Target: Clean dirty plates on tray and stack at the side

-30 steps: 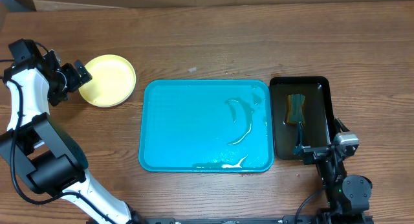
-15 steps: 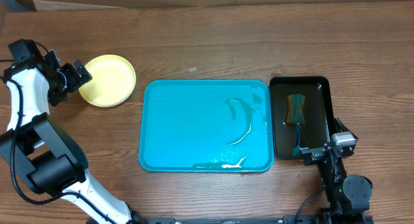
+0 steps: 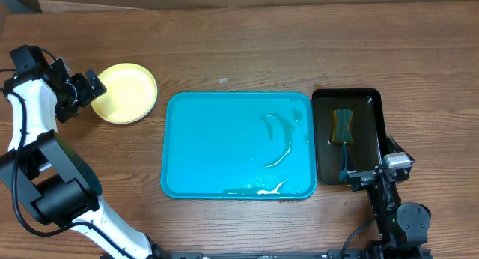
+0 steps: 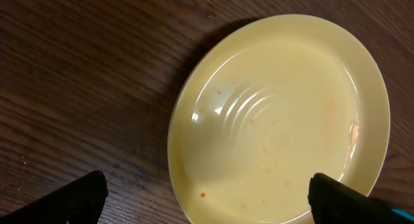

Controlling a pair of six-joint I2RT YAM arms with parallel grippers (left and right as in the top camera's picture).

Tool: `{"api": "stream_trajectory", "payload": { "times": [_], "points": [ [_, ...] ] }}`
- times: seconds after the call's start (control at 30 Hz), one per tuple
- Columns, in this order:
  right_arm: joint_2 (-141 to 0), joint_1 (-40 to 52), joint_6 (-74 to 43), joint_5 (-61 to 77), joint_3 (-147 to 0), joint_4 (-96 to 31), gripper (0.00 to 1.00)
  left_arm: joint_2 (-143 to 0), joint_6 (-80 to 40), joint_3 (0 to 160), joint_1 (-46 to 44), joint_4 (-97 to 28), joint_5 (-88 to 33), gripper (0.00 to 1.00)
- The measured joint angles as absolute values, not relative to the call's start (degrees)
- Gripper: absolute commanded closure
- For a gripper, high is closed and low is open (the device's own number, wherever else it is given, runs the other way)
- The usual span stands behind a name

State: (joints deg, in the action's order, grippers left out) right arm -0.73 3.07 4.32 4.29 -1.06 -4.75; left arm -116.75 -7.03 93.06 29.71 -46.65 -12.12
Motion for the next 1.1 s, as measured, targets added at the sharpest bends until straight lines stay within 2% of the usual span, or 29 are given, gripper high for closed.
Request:
{"api": "stream_trajectory", "payload": {
  "times": [0.3,0.47,0.87,1.1],
  "points": [
    [-0.7,3.1,4.4,4.3,-1.1,-4.8,0.00,-116.7,-7.0,93.1,29.1,-46.7,-11.5,0.00],
    [-0.7,3.1,4.3,4.3,-1.1,-4.7,0.00,-114.3,-7.0,93.0,24.7,-46.7,-8.9,0.00],
    [-0.7,3.0,4.3,4.3,-1.1,-4.7,0.00,-79.7,-7.0,93.2,0.1,-46.2,-7.5,0.00],
    [-0.7,3.0,4.3,4.3,-1.1,-4.7,0.00,-67.8,-7.0,93.3,-7.0,-46.3,-7.4,0.00]
  ]
}}
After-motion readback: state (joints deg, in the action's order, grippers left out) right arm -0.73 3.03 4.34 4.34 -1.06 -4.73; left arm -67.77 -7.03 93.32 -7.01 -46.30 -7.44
